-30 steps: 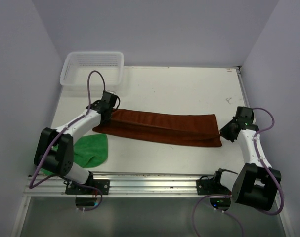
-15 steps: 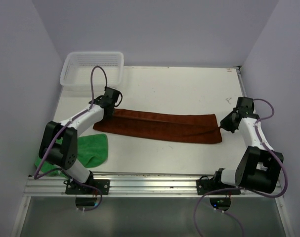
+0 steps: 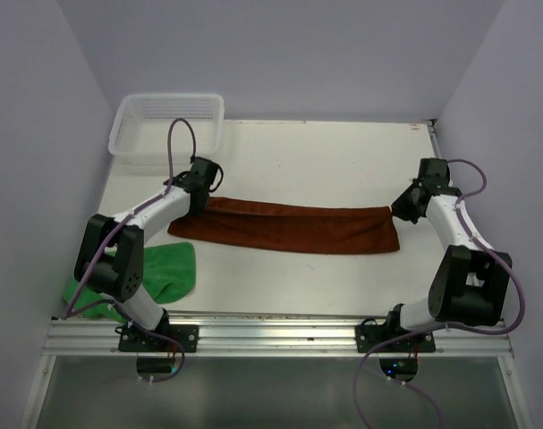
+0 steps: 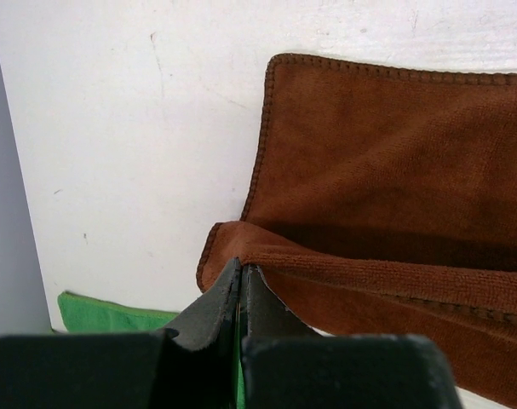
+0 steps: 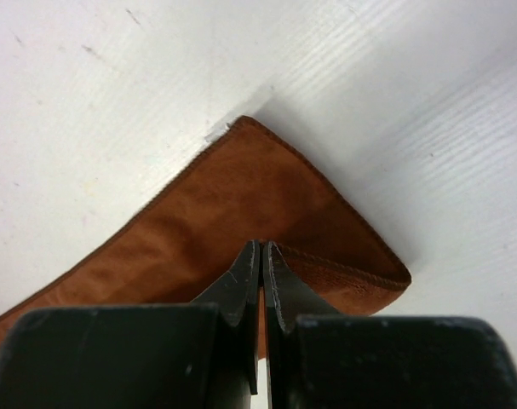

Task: Roll the towels
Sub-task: Fold the towel

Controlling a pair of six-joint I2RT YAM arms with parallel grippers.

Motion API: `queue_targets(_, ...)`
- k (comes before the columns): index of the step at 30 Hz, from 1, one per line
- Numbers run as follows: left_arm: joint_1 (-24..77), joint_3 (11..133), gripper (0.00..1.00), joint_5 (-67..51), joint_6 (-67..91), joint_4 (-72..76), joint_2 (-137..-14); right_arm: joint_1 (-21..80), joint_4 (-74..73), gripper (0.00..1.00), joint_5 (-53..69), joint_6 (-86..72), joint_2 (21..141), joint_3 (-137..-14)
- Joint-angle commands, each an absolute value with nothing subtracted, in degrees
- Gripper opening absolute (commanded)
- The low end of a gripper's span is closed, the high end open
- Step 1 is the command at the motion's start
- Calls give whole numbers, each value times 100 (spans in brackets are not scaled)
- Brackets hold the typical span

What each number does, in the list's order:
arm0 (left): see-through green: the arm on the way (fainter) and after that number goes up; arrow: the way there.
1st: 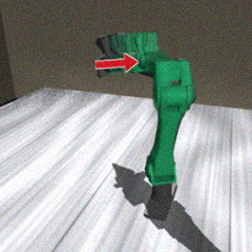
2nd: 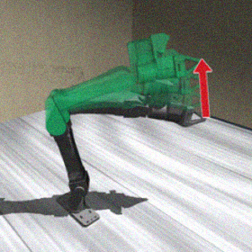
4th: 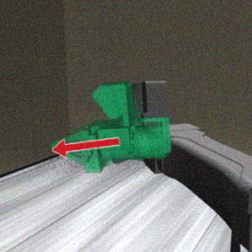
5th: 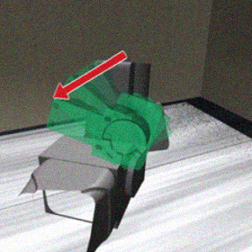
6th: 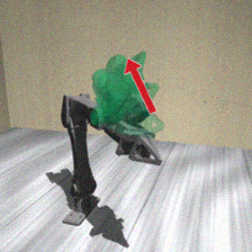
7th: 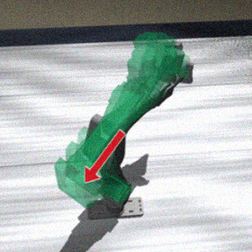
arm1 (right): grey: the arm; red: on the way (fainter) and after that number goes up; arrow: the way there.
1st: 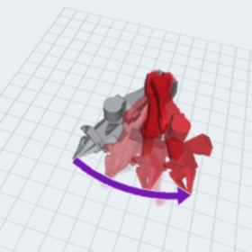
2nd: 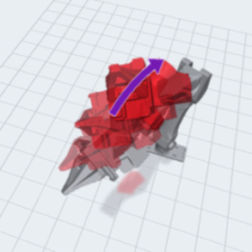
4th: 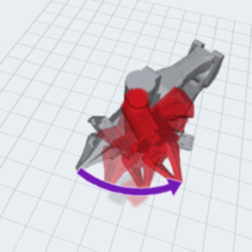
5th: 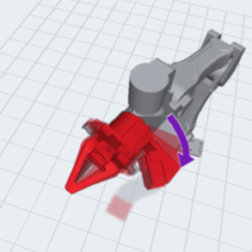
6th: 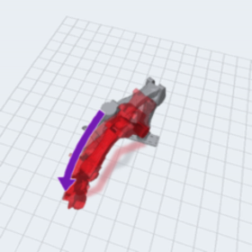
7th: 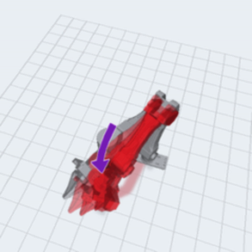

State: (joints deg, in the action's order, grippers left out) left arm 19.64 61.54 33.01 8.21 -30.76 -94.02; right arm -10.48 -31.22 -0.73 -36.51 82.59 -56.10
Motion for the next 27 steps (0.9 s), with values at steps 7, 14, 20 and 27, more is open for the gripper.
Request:
queue_targets(7, 1925, 6398, 0, 3507, 730, -2988, -9466, -791, -3322, 1, -720, -3692, 8938, -6406)
queue_targets(14, 1802, 6434, 0, 3498, 703, -2953, -9510, -791, -3322, 1, -853, -3700, 9220, -6565)
queue_targets(20, 1767, 6609, 0, 3463, 659, -2953, -9747, -791, -3287, 4, -870, -3735, 9343, -6653)
queue_targets(27, 1767, 6741, 0, 3410, 668, -2927, -9914, -791, -3226, 5, -782, -3744, 9527, -6759)
